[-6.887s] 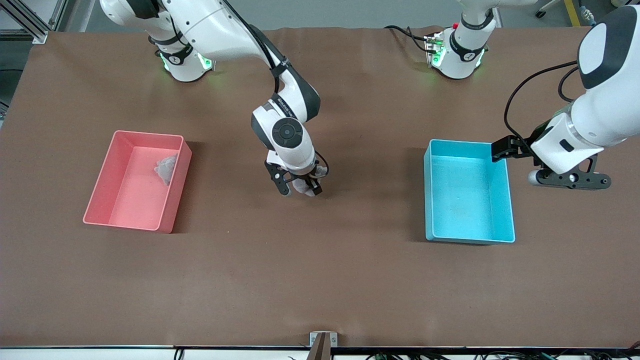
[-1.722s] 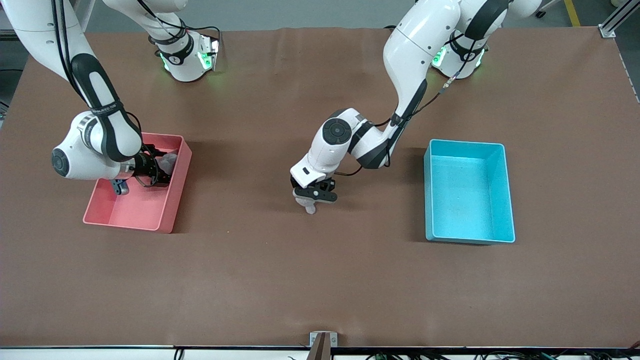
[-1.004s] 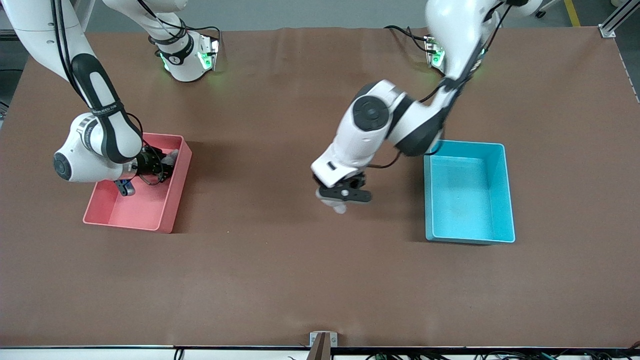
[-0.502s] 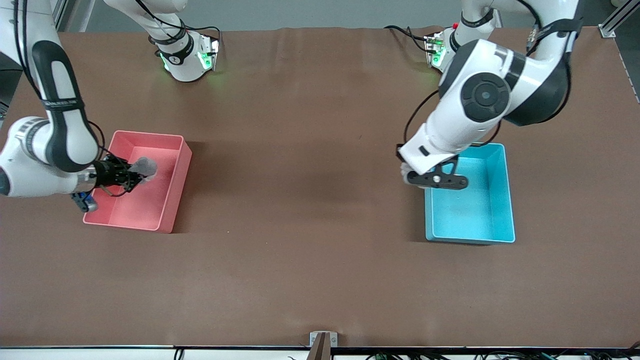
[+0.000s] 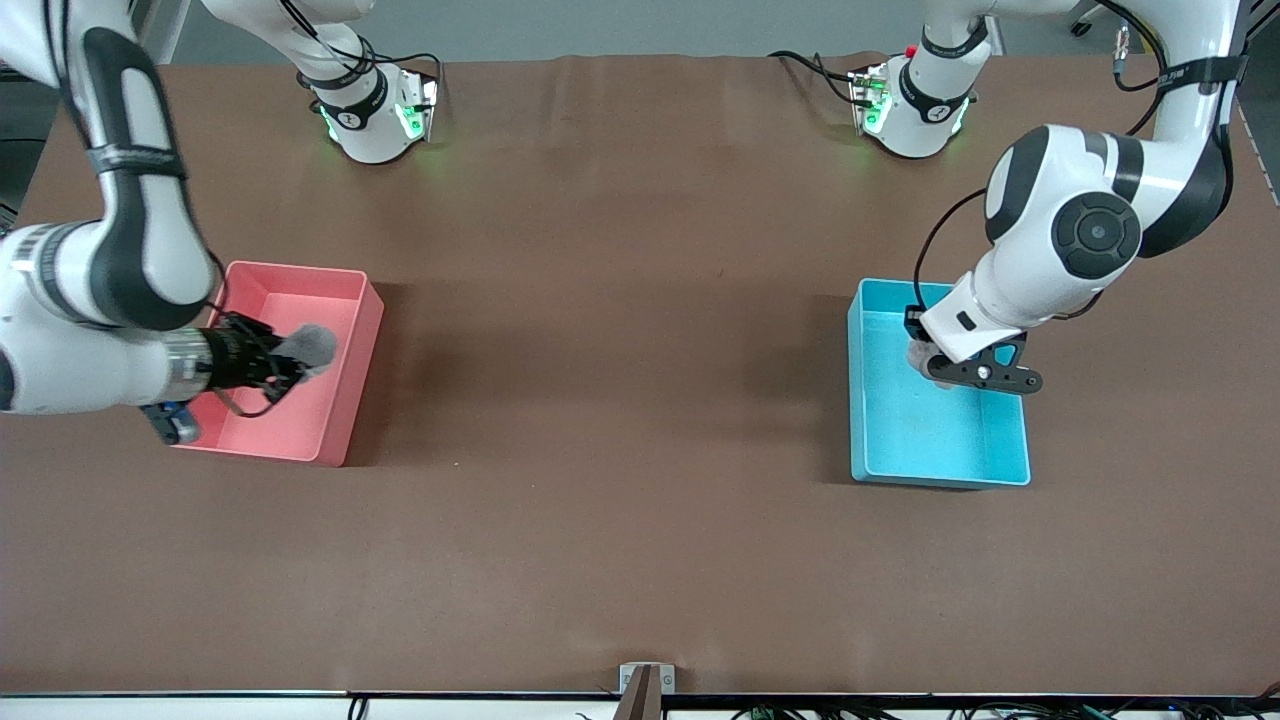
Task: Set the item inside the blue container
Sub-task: 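Carry the plush into the blue box with the left gripper while the right lifts, then release the plush in the blue box while the right gripper carries another plush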
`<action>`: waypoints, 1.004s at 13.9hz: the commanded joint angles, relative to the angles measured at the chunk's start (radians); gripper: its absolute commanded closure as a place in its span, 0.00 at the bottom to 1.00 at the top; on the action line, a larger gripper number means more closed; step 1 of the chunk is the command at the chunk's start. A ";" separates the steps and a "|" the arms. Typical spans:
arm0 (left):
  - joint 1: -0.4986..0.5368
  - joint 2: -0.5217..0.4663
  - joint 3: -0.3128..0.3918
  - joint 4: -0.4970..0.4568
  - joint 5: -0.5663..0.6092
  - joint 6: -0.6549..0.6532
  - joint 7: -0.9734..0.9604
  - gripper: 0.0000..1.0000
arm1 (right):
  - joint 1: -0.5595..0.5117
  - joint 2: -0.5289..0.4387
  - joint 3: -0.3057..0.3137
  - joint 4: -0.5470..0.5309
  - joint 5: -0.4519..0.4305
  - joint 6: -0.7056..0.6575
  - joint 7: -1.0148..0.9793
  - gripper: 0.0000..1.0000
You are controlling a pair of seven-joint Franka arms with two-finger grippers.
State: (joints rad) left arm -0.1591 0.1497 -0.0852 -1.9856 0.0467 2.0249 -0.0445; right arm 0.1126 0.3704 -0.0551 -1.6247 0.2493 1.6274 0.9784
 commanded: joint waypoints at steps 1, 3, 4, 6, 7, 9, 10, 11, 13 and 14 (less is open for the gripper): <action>0.036 -0.015 -0.008 -0.094 0.051 0.108 0.038 0.81 | 0.155 0.005 -0.006 0.038 -0.007 0.037 0.167 0.95; 0.067 0.020 -0.010 -0.114 0.058 0.162 0.066 0.81 | 0.250 0.027 -0.006 0.035 -0.007 0.156 0.338 0.95; 0.072 0.040 -0.008 -0.113 0.061 0.176 0.072 0.81 | 0.301 0.048 -0.006 0.037 -0.005 0.198 0.399 0.96; 0.088 0.098 -0.008 -0.113 0.105 0.217 0.075 0.81 | 0.392 0.103 -0.006 0.034 -0.007 0.317 0.540 0.96; 0.092 0.123 -0.008 -0.111 0.117 0.228 0.075 0.80 | 0.445 0.145 -0.008 0.034 -0.008 0.384 0.610 0.96; 0.124 0.166 -0.010 -0.108 0.119 0.254 0.075 0.80 | 0.504 0.220 -0.009 0.035 -0.022 0.492 0.692 0.96; 0.131 0.186 -0.010 -0.108 0.119 0.271 0.077 0.79 | 0.519 0.244 -0.009 0.035 -0.022 0.523 0.697 0.96; 0.142 0.200 -0.010 -0.107 0.120 0.274 0.081 0.78 | 0.536 0.272 -0.009 0.037 -0.022 0.563 0.700 0.96; 0.145 0.211 -0.011 -0.105 0.119 0.275 0.081 0.77 | 0.559 0.309 -0.011 0.035 -0.022 0.647 0.704 0.95; 0.142 0.211 -0.011 -0.105 0.120 0.275 0.081 0.73 | 0.562 0.321 -0.011 0.037 -0.022 0.667 0.706 0.95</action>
State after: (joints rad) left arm -0.0206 0.3626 -0.0863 -2.0996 0.1464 2.2983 0.0311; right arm 0.6659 0.6740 -0.0533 -1.6066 0.2399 2.2709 1.6641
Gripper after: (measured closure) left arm 0.753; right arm 0.758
